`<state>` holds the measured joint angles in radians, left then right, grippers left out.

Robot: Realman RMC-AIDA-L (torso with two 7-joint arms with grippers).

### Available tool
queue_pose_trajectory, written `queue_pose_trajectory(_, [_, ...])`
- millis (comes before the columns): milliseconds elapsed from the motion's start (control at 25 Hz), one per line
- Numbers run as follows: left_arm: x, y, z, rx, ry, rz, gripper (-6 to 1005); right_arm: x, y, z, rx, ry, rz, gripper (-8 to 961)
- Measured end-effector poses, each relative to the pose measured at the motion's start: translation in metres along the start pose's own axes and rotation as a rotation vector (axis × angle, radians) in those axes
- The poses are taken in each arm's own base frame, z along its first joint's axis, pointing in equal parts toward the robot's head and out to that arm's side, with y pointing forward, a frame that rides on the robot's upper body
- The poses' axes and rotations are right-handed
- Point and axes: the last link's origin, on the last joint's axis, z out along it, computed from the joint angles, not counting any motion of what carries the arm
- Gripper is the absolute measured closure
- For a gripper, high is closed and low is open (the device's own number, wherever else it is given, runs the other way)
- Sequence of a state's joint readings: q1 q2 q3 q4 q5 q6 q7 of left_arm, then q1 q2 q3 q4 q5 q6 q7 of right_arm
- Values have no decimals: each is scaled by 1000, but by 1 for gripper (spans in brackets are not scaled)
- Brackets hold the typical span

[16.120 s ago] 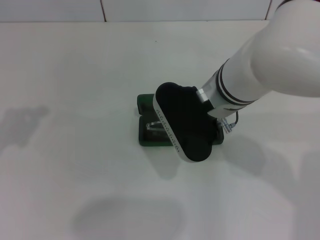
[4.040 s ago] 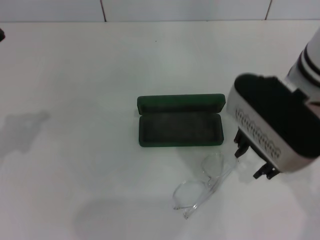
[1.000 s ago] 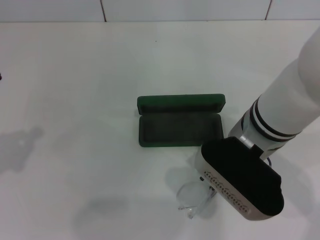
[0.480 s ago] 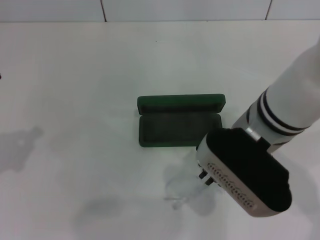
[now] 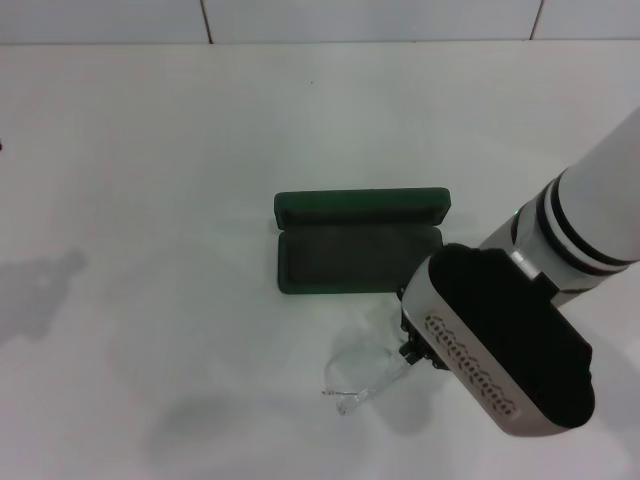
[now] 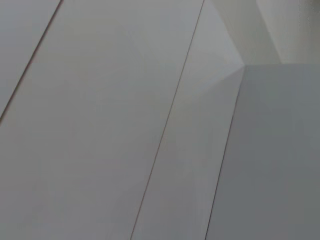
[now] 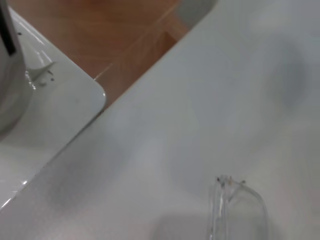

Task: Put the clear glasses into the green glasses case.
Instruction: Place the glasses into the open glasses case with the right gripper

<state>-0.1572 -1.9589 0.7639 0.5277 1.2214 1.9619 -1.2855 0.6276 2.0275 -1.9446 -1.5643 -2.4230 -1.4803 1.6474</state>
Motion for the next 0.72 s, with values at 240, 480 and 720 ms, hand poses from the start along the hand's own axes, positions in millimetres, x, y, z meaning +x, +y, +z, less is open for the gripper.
queue_pose_trajectory(240, [-1,1,0,-5,-8,-2,950,1,0,9,14,4,2,875])
queue_pose_trajectory(480, [-2,2,-2,2,-11,-7,951,1,3,29,11,29,-52,673])
queue_pose_trajectory(720, [-1,0,-2,0,-11,-12,951,3,-1,32,34,48,-70,530])
